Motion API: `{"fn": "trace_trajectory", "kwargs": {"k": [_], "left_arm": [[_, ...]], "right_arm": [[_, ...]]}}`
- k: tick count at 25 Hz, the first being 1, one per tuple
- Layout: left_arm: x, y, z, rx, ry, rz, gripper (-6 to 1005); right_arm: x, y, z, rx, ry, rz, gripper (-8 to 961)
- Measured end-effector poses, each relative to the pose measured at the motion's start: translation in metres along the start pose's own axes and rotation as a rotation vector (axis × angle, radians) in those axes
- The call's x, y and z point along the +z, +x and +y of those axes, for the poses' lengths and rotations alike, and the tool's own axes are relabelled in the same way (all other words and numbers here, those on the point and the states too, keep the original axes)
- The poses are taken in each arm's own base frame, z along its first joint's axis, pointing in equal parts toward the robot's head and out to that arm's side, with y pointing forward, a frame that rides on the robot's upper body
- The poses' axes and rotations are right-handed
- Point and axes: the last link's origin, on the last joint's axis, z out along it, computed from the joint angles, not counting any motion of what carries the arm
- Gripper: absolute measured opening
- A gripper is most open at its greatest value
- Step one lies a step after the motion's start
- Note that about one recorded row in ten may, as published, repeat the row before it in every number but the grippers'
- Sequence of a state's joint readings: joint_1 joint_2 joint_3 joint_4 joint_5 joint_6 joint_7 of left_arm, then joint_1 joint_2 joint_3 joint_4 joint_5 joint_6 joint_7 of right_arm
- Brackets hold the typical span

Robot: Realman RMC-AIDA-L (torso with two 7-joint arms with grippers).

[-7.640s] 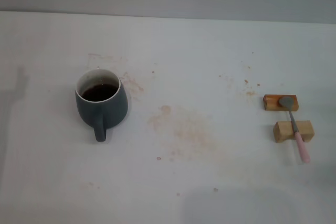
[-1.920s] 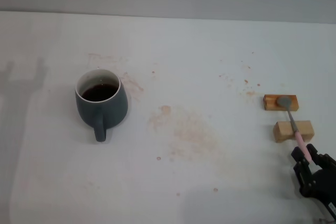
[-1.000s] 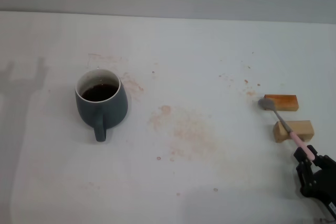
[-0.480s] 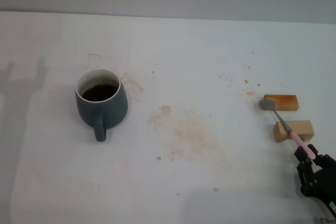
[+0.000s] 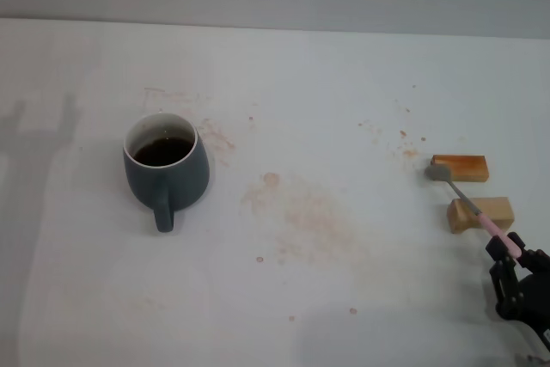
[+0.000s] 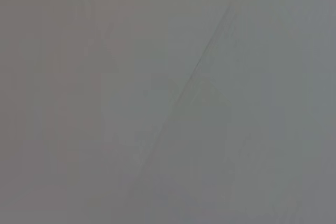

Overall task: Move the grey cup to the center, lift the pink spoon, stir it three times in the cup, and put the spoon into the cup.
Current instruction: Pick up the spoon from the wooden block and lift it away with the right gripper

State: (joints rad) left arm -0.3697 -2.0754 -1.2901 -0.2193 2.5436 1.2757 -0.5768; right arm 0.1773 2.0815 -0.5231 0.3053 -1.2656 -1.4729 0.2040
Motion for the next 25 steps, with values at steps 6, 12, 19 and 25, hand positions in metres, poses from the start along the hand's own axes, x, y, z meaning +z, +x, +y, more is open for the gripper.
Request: {"fn": "trace_trajectory", "kwargs": {"k": [6, 12, 19, 25], "left_arm": [[-0.0012, -0.0007, -0.0007, 0.0, 0.003, -0.004, 826], [-0.0022, -0.0019, 0.0, -0.001, 0.0, -0.009, 826], [-0.0031, -0.0025, 0.0, -0.002, 0.0, -0.012, 823], [-0.003, -0.0027, 0.0004, -0.001, -0.003, -0.014, 816]], "right_arm": [[-0.0003, -0.0009, 0.0002, 0.0, -0.001, -0.007, 150], [-0.0004, -0.0037, 0.0008, 0.0, -0.005, -0.026, 149], [-0.0004, -0.0053, 0.0011, 0.0, -0.007, -0.037, 149], [-0.0005, -0.0079, 0.0017, 0.0, -0.011, -0.056, 149]]}}
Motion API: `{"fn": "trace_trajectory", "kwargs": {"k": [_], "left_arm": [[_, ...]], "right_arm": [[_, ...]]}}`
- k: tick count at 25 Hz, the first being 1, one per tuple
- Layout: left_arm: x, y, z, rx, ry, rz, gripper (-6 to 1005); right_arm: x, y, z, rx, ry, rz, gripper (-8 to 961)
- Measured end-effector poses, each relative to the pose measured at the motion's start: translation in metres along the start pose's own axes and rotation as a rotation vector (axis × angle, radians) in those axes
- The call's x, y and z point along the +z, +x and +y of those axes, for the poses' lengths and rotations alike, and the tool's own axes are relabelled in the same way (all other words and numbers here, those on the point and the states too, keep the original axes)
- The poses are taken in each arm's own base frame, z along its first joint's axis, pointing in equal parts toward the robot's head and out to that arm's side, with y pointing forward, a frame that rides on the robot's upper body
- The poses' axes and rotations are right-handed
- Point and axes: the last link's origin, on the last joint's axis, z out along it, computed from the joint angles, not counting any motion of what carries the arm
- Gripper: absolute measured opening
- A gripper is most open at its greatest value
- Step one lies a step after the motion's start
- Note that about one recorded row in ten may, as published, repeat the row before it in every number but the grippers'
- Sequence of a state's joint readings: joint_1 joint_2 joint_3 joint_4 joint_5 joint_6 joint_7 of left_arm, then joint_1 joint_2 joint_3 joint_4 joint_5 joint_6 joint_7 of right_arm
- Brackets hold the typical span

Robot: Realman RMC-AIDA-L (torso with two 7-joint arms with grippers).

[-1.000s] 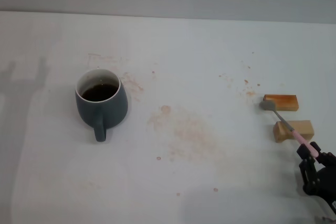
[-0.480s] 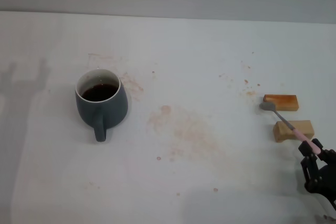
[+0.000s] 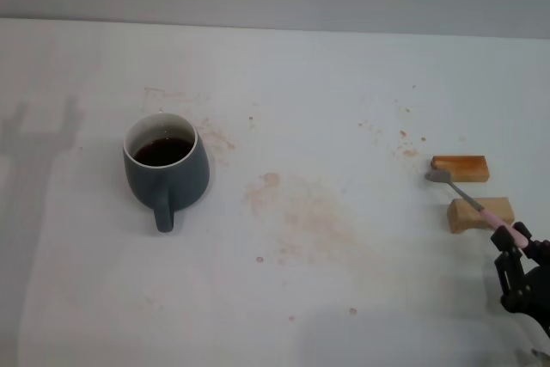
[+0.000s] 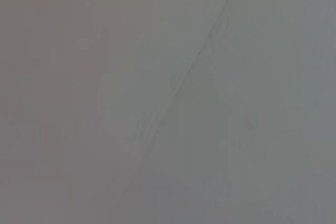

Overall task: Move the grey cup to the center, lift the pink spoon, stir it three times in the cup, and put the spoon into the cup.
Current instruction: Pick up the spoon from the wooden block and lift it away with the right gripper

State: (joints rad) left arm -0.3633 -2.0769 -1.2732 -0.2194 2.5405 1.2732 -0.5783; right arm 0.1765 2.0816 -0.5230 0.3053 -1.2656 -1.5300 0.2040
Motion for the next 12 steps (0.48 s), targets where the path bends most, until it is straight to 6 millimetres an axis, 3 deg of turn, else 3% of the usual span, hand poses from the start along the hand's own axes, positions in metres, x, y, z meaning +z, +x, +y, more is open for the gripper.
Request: {"fn": "trace_trajectory", "kwargs": {"k": [12], "left_arm": [[0.0016, 0.0003, 0.0009, -0.002, -0.002, 0.003, 804]], "right_arm": [[0.0035, -0.0047, 0.0004, -0.004, -0.013, -0.026, 150]]}}
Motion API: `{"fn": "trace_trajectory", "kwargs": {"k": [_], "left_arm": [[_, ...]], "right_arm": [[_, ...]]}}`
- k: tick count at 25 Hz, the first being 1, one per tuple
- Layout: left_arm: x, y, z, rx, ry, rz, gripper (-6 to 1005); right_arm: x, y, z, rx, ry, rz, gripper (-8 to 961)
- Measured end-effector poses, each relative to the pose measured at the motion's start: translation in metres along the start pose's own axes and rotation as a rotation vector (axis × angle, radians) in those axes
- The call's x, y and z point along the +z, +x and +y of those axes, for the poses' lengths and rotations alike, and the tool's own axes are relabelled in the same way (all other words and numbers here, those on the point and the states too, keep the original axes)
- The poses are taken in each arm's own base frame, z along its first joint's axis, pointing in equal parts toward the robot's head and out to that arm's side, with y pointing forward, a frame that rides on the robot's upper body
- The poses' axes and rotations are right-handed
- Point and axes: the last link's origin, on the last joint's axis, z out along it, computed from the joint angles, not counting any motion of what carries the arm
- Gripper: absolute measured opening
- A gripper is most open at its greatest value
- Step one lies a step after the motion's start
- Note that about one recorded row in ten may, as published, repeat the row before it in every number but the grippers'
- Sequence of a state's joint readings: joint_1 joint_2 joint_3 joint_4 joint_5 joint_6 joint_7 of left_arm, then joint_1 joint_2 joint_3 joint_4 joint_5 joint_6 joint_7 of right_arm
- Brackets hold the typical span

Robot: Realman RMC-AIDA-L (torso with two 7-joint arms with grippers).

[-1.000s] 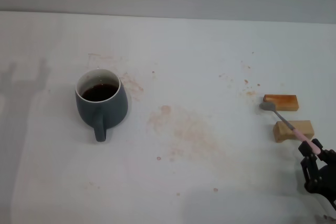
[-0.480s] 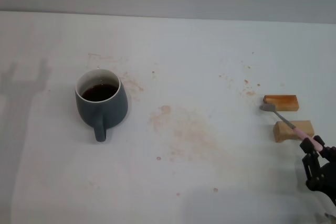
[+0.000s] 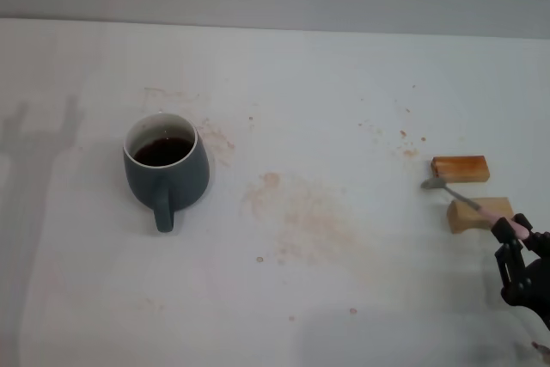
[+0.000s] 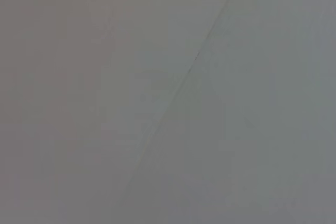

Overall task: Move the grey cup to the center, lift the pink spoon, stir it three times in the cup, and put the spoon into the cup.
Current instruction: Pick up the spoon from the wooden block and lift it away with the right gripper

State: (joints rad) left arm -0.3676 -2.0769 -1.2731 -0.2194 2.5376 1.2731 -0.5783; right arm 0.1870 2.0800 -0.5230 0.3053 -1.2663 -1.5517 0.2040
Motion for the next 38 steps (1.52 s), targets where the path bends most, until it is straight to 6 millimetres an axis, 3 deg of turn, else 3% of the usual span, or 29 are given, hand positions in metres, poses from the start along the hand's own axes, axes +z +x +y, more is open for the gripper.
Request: {"fn": "trace_trajectory", "kwargs": {"k": [38], "left_arm": [[0.006, -0.006, 0.0, -0.003, 0.014, -0.038, 763]], "right_arm": [[0.015, -0.016, 0.0, -0.014, -0.032, -0.09, 145]]}}
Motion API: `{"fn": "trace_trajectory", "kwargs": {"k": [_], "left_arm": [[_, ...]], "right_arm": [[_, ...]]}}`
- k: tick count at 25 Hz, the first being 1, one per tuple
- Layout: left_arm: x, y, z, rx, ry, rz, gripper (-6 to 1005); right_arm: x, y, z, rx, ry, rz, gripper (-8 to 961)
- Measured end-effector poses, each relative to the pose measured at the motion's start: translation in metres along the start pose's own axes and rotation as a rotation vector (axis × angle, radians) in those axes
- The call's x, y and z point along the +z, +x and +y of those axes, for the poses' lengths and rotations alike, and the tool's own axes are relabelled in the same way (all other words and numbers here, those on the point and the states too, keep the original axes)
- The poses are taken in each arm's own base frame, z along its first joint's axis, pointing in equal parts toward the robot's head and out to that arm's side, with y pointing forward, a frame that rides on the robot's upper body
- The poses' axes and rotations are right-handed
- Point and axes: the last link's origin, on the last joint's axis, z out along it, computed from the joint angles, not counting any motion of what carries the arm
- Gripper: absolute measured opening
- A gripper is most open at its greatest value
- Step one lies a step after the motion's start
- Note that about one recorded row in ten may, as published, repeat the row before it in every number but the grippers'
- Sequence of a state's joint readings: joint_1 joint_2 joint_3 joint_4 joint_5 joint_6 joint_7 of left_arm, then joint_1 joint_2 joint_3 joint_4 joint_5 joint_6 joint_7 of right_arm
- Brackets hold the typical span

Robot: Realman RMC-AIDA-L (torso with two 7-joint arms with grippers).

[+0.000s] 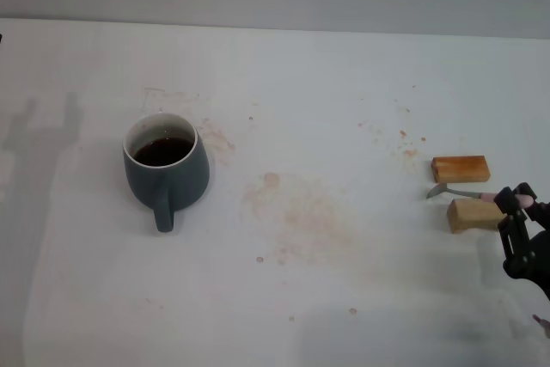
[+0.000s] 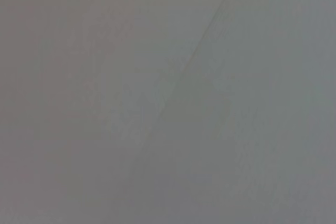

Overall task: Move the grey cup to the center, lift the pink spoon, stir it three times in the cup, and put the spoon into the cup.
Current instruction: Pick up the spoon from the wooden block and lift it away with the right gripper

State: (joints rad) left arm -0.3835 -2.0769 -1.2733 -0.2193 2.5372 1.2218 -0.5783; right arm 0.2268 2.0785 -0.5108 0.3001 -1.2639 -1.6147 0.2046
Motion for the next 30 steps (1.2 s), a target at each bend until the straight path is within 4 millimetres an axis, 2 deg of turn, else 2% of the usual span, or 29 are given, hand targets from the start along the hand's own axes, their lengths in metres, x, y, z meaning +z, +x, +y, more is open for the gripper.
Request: {"fn": "trace_trajectory", "kwargs": {"k": [6, 30], "left_arm": [[0.0, 0.001, 0.0, 0.0, -0.002, 0.004, 655], [0.001, 0.01, 0.011, -0.012, -0.061, 0.063, 659]], "right_arm": [[0.003, -0.002, 0.0, 0.003, -0.006, -0.013, 144], [0.013, -0.01, -0.003, -0.009, -0.009, -0.06, 138]]}}
